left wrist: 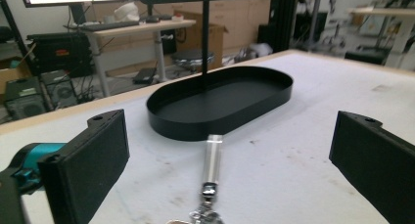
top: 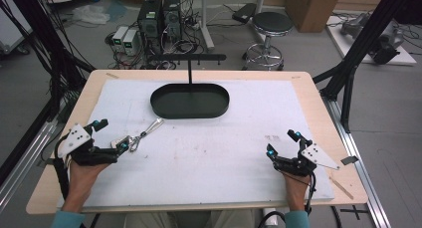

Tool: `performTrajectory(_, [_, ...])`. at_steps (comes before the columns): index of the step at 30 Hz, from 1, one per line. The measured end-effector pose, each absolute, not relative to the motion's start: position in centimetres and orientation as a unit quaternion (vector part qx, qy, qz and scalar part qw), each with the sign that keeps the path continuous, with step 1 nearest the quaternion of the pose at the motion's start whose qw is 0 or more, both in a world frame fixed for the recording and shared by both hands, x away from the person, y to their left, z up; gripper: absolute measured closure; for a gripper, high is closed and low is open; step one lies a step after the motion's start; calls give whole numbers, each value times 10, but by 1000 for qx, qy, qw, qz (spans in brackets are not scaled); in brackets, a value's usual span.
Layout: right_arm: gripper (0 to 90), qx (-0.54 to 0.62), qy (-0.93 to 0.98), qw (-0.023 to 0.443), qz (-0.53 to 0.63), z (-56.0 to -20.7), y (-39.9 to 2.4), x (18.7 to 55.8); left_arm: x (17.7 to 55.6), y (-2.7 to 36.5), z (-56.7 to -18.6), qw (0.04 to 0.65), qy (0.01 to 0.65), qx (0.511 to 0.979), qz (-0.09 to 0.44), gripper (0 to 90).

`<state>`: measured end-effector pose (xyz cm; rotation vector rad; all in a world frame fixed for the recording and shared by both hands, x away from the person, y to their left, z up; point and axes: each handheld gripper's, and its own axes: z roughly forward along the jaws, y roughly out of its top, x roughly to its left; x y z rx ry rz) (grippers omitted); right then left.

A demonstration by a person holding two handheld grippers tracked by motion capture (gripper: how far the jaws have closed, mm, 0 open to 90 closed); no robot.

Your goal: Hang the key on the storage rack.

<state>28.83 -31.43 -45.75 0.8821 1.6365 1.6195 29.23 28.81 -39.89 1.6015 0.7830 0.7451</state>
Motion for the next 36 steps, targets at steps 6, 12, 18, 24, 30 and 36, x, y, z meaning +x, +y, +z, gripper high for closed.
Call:
performTrajectory(6, [62,338,625,334,620,-457,-315,289,311,283,-376,502,332,731,320,17])
performTrajectory(12, [62,339,624,333,621,-458,-315,289,333,273,-367,454,343,770,289,17])
performTrajectory(18, [62,339,624,333,620,-457,-315,289,355,260,-359,412,334,810,250,18])
performTrajectory(24, [62,339,624,332,620,-457,-315,288,374,245,-357,357,320,851,216,18])
performTrajectory(30, [62,339,625,332,620,-458,-315,288,389,236,-362,319,323,870,192,48])
performTrajectory(36, [62,340,624,330,621,-458,-315,288,401,229,-373,293,332,879,175,118])
